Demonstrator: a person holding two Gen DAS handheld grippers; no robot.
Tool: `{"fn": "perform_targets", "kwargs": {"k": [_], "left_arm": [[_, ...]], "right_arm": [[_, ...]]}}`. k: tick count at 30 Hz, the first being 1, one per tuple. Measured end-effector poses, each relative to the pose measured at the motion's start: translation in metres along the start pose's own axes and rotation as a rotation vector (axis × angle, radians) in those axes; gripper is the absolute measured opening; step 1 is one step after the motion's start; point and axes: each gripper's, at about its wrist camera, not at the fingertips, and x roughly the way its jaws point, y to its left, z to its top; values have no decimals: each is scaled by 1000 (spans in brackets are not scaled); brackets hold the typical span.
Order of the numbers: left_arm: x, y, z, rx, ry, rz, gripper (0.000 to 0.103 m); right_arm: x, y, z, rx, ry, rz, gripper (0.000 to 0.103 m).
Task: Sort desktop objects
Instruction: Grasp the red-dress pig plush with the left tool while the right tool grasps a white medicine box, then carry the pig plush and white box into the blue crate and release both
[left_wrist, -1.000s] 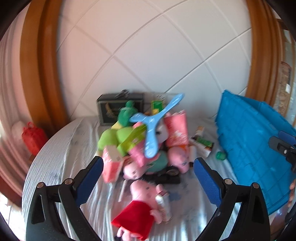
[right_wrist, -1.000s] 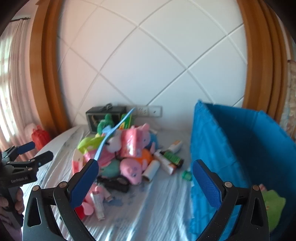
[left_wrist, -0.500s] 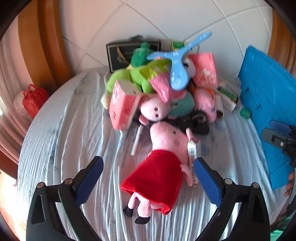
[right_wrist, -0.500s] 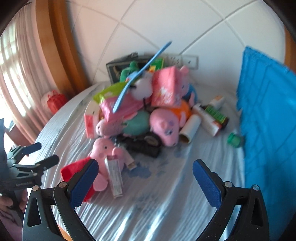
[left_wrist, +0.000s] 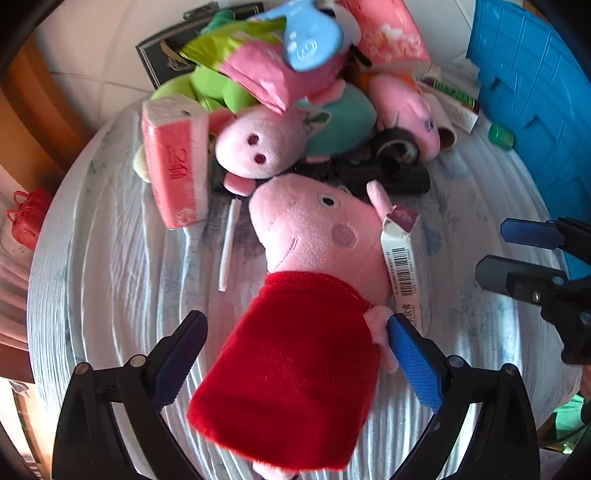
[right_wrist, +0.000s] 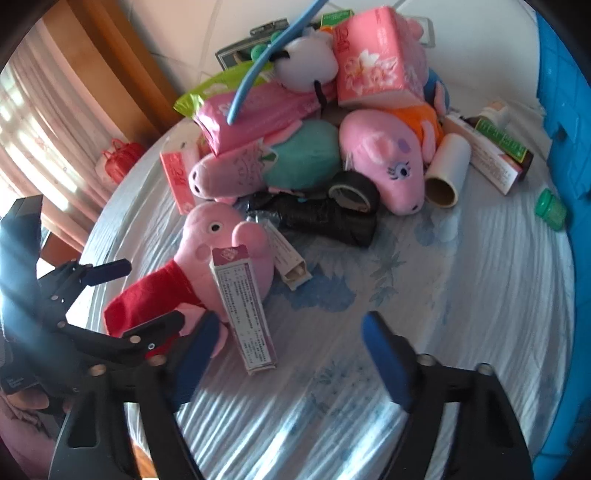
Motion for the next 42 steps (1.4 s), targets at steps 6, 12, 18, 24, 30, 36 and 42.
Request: {"fn": "perform_targets", "kwargs": {"k": [6, 12, 18, 24, 30, 36, 42], "left_arm": [[21, 1, 8, 20, 48, -40, 99], [33, -1, 11, 33, 67, -110, 89], [26, -4, 10, 22, 39, -153, 69], [-12, 1, 6, -3, -49, -144, 68], [-67, 0, 5, -27, -190, -125, 68], [-136, -13, 7, -39, -369, -124, 68], [-200, -46, 22, -6, -538, -149, 68]], "right_arm": [[27, 5, 6, -11, 56, 54, 75], [56, 8, 14, -25, 117, 92, 63], [61, 12, 19, -52, 123, 116, 32], [25, 12, 24, -83, 39, 41, 32], [-36, 22, 30, -120, -92, -80, 32], [-111, 32, 25, -145, -251, -203, 32], [-192, 38, 15, -139, -429, -328, 32]]}}
